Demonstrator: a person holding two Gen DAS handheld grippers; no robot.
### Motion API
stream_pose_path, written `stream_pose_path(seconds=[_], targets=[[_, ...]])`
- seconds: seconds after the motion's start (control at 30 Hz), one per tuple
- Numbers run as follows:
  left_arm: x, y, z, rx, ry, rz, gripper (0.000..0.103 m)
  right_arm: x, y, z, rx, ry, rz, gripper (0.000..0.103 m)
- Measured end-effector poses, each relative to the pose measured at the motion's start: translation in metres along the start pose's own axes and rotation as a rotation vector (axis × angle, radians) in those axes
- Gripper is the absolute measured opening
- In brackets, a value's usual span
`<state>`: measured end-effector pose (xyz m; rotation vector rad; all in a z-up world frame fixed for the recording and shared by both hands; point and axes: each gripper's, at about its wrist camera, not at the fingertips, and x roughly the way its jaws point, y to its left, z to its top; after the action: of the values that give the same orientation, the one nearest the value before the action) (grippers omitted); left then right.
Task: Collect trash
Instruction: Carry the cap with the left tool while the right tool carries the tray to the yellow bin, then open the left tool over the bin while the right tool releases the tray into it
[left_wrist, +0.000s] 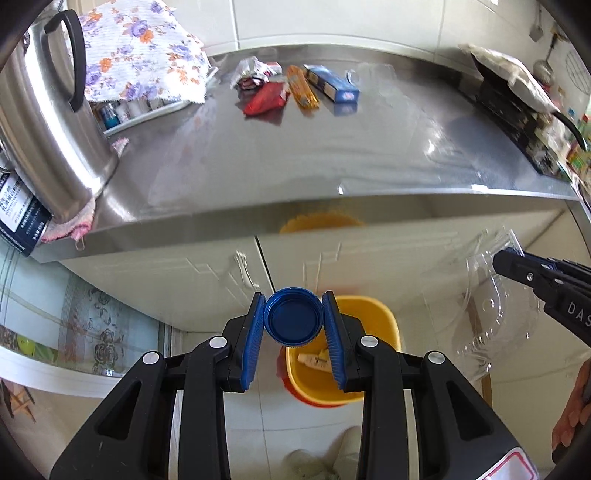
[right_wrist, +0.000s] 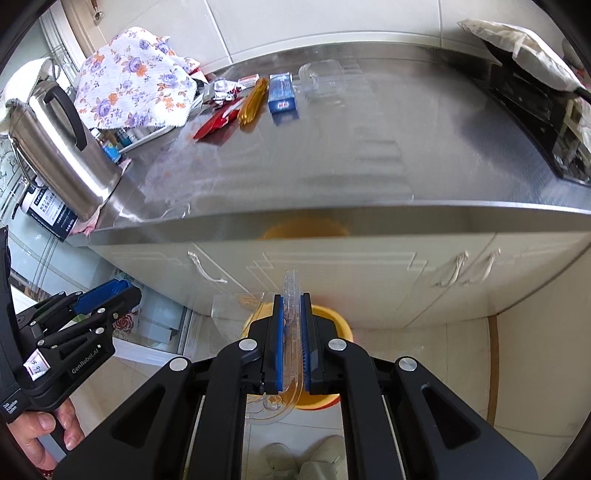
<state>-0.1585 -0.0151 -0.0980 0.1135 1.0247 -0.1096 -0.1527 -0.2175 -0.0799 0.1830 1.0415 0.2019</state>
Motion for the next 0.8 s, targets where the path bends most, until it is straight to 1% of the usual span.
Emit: stream_pose_path(seconds=[0.2,0.3,0.4,0.57,0.6,0.8], targets=[[0.012,0.002,-0.028,0.059,0.045,-0.051,0.031,0.009,0.009,-0.029,0.018,0.028,-0.041,0.009],[0.025,0.002,-0.042,0.095,0.077,-0.076,0.031,0.017,0.012,-0.042,0.015,0.049,-0.056,0.009],[0.042,-0.001,-0.054,0.143,0.111,-0.093,0.031,0.034,0.012,-0.053,0.012,0.085,-0.056,0.009],[0.09,-0.007,-0.072,0.207,0.185,-0.129,0.031,0.082,0.006,-0.065,-0.007,0.172,-0.053,0.009],[0.104,-0.009,-0.076,0.225,0.209,-0.131,0.031,0.09,0.005,-0.067,-0.014,0.187,-0.056,0.009],[0.159,-0.018,-0.091,0.271,0.296,-0.152,0.031,0.158,-0.007,-0.077,-0.046,0.289,-0.075,0.009]])
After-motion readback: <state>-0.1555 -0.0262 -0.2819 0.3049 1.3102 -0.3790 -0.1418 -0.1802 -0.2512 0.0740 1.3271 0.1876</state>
